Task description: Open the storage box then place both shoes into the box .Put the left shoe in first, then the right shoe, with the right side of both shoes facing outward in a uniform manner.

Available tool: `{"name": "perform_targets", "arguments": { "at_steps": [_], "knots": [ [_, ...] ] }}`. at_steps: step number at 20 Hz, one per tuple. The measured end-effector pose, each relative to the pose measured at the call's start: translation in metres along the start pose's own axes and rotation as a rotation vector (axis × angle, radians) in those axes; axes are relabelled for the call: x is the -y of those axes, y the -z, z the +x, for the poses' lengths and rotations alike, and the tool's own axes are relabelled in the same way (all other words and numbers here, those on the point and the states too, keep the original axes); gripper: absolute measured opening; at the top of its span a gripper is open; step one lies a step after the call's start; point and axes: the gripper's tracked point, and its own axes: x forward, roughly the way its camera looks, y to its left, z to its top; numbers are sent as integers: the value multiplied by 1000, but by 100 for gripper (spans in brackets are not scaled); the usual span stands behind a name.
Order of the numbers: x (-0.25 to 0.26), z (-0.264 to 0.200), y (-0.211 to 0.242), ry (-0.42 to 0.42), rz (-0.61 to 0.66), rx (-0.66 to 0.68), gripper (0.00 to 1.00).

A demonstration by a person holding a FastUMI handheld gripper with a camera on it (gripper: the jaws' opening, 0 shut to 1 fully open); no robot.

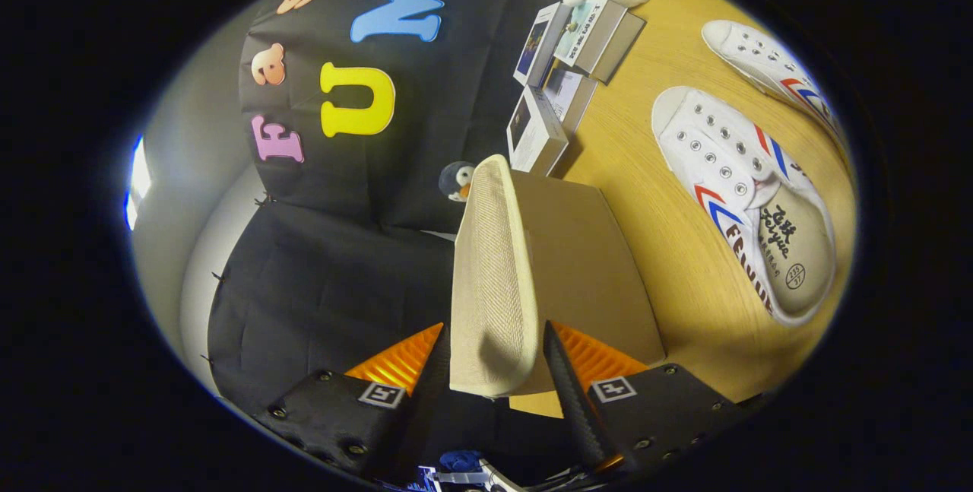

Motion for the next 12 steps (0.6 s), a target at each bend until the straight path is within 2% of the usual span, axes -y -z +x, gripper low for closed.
{"name": "perform_targets", "arguments": {
  "at_steps": [1, 3, 5, 6, 8, 12],
  "knots": [
    [6, -1, -2, 28, -3, 7, 60],
    [5, -1, -5, 31, 2, 8, 30],
    [1, -7, -6, 15, -14, 6, 30],
    [0, 3, -14, 41, -9, 48, 20],
    [-4, -6, -15, 50, -35, 35, 1],
    [-43, -13, -15, -4, -50, 11, 1]
  ]
}}
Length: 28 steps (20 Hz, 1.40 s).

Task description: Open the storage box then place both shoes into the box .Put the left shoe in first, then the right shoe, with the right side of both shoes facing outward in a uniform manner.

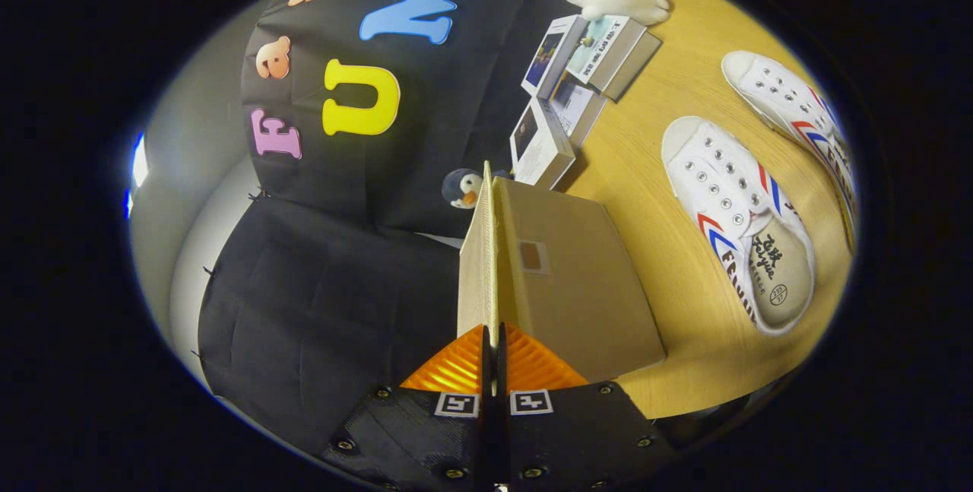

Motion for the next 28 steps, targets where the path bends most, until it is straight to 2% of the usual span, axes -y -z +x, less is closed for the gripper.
{"name": "perform_targets", "arguments": {
  "at_steps": [3, 5, 11, 17, 28],
  "knots": [
    [-38, 0, -4, -43, -59, -9, 1],
    [-60, 0, -7, -41, -127, 1, 1],
    [-126, 22, 14, -78, -293, -21, 1],
    [-158, 50, 44, -90, -418, -42, 1],
    [-190, 95, 94, -76, -557, -83, 1]
  ]
}}
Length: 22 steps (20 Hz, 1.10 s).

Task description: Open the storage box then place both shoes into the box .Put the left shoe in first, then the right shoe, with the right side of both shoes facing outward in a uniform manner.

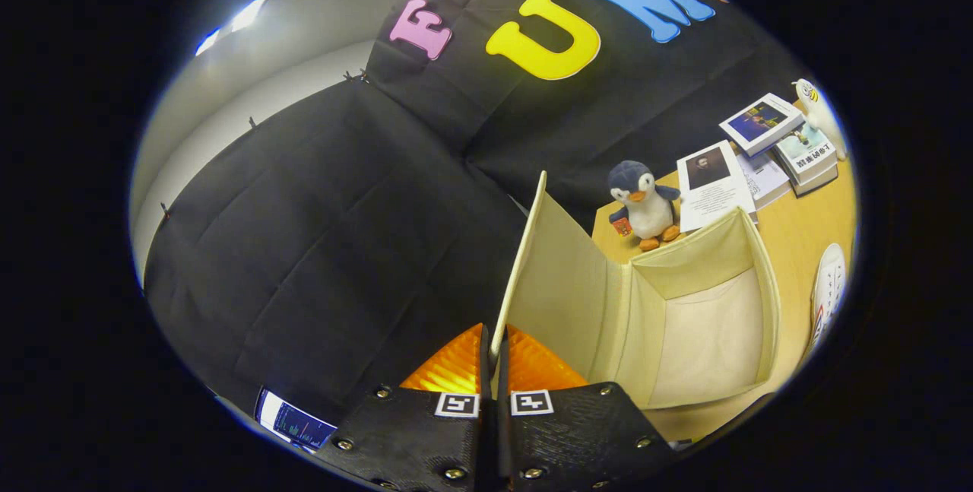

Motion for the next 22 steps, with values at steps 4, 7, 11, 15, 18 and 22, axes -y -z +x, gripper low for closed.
{"name": "perform_targets", "arguments": {
  "at_steps": [4, 7, 11, 15, 18, 22],
  "knots": [
    [-13, 19, 13, 7, -53, -12, 1],
    [-22, 34, 26, 3, -96, -38, 6],
    [-33, 52, 44, -8, -137, -65, 12],
    [-37, 66, 56, -22, -183, -103, 19],
    [-44, 71, 62, -33, -251, -118, 48],
    [-37, 66, 53, -4, -337, -98, 77]
  ]
}}
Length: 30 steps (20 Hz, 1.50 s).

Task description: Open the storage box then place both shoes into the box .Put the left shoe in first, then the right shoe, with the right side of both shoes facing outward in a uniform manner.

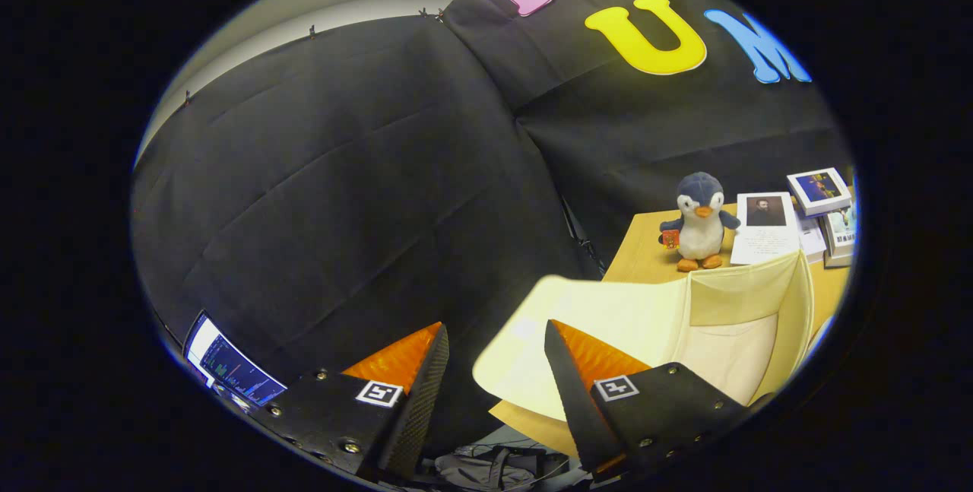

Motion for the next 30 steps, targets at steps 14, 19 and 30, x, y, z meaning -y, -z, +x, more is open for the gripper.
{"name": "perform_targets", "arguments": {
  "at_steps": [14, 19, 30],
  "knots": [
    [112, -80, -35, 253, -89, 58, 97],
    [164, -116, -40, 350, -85, 61, 97],
    [264, -177, -12, 521, -23, 21, 98]
  ]
}}
